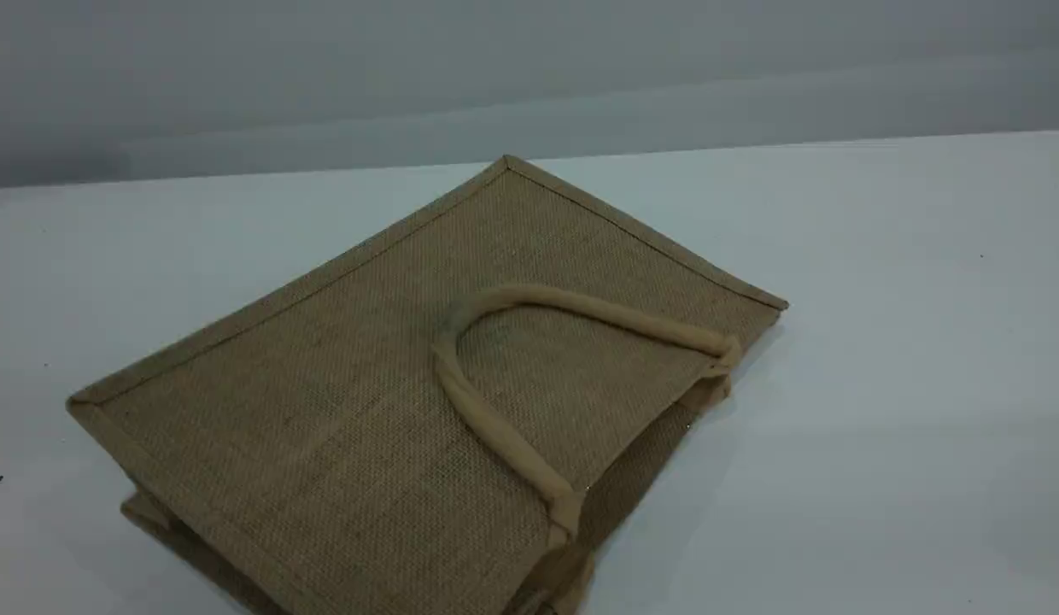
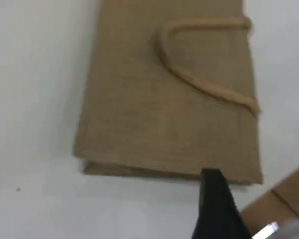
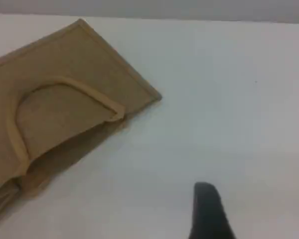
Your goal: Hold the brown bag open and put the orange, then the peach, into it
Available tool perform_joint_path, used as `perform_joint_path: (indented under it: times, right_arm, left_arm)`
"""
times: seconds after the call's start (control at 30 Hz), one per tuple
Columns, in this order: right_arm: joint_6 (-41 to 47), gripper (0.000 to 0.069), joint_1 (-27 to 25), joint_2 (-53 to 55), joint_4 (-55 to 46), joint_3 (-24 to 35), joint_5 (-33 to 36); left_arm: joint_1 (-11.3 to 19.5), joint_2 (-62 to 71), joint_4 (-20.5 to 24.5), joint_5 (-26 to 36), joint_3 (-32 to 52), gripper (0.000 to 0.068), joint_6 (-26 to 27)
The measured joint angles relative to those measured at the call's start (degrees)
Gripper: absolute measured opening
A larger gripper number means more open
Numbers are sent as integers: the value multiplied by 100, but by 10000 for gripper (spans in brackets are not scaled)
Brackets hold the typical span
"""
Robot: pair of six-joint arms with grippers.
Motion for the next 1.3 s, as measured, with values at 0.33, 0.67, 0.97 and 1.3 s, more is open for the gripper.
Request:
perform_joint_path:
  times: [0.33, 0.67, 0.97, 1.3]
  right_arm:
    - [-3, 376, 0, 0, 0, 0, 0]
    - [-8, 376, 0, 0, 0, 0, 0]
    - [-18, 376, -495, -216, 0, 0, 0]
    - [-29, 376, -491, -244, 24, -12, 11]
  left_arm:
    - [5, -2171, 478, -1, 1360, 373, -766]
    - [5, -2223, 766, -110, 2035, 373, -737]
    - [5, -2648, 766, -102, 2035, 372, -748]
    - [5, -3280, 853, -91, 2035, 372, -862]
